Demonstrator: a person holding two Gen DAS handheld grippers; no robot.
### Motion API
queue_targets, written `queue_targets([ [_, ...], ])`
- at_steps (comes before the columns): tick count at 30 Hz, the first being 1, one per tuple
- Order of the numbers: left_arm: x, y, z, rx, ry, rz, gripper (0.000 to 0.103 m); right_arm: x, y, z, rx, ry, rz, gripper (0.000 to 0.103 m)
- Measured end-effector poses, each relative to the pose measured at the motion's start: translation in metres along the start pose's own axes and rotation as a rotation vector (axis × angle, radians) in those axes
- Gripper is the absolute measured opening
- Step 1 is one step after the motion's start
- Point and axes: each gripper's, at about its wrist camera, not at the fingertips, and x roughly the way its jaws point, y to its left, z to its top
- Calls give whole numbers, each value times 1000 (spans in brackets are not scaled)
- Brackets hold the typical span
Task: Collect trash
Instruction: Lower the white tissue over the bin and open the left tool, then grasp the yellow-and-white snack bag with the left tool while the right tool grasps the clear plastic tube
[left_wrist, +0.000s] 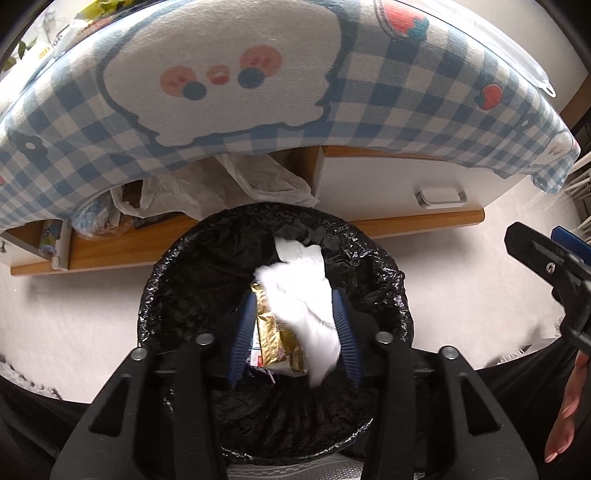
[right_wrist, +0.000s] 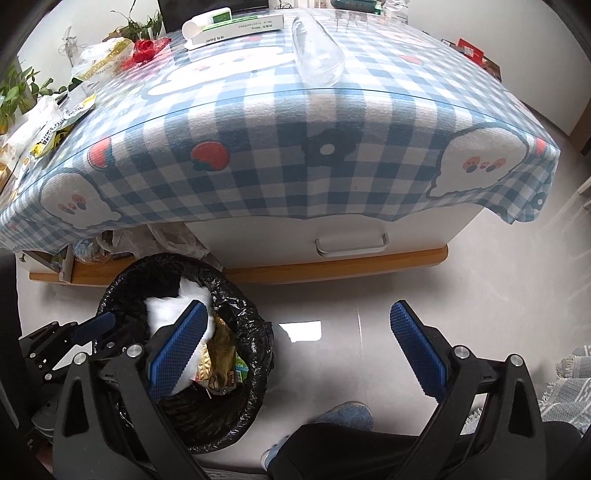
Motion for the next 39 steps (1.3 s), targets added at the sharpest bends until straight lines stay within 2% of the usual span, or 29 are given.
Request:
queue_targets([
  [8,-25,14,0,-18,-53,6,70,-20,4,8,-6,-50,17,95],
  [21,-89,47,17,-79,-194,-1,96,-57,10,22,-12,-130,25,95],
  [29,-117,62,38,-103,-249,-4,97,-72,12,50,-10,-175,21,95],
  [39,-134,81,84,-105,-272,7,97,-81,12,93,-46,-215,-5,95],
])
